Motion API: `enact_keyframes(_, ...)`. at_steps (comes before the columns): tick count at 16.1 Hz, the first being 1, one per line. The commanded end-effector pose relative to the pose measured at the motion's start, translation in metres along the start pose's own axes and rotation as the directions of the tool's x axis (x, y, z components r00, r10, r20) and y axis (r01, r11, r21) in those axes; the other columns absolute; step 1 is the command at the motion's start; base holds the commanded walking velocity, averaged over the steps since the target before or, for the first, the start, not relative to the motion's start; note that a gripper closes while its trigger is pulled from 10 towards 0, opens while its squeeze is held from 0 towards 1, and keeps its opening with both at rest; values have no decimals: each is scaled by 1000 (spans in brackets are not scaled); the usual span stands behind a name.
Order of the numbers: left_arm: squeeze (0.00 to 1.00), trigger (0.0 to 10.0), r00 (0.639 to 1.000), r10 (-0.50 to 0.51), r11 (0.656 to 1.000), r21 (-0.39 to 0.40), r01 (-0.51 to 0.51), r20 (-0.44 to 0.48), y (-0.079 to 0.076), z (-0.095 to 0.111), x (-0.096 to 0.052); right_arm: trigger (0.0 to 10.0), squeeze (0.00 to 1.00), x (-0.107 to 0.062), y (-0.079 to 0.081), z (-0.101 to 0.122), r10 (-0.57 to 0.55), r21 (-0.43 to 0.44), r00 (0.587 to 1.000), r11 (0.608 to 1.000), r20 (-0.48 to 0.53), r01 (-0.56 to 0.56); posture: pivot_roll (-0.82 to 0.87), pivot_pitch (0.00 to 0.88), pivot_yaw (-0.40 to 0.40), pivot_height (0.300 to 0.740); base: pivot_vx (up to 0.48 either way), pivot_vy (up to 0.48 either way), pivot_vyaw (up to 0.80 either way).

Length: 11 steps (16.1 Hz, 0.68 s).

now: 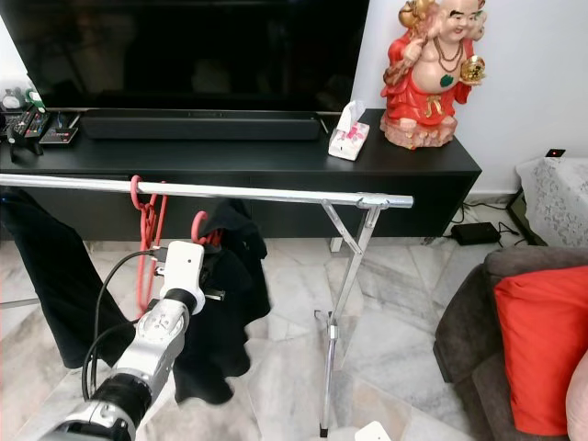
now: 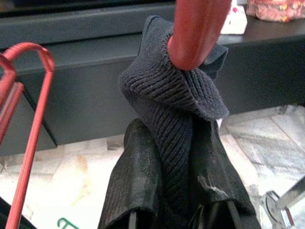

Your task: Hang hanger

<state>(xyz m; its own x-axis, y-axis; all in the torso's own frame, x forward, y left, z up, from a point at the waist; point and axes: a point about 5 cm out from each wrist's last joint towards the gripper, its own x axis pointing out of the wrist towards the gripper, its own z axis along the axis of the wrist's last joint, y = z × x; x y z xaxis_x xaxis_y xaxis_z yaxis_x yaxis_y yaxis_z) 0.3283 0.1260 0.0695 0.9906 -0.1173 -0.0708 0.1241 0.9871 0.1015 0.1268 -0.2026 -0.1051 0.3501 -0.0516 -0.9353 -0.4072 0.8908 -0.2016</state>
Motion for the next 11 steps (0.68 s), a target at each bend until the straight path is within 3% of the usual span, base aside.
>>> enact_keyframes(1, 0, 10000, 997, 4, 1000, 0, -4, 81, -2, 17, 3, 10000, 0, 0, 1, -1, 6, 6, 1000, 1000, -2, -6, -66, 0, -57, 740, 322, 0, 0)
enact_keyframes(11, 0, 10000, 994, 13, 1000, 18, -15, 108, 3, 24, -1, 10000, 0, 0, 2, 0, 6, 15, 1000, 1000, 7, -6, -70, 0, -48, 740, 361, 0, 0)
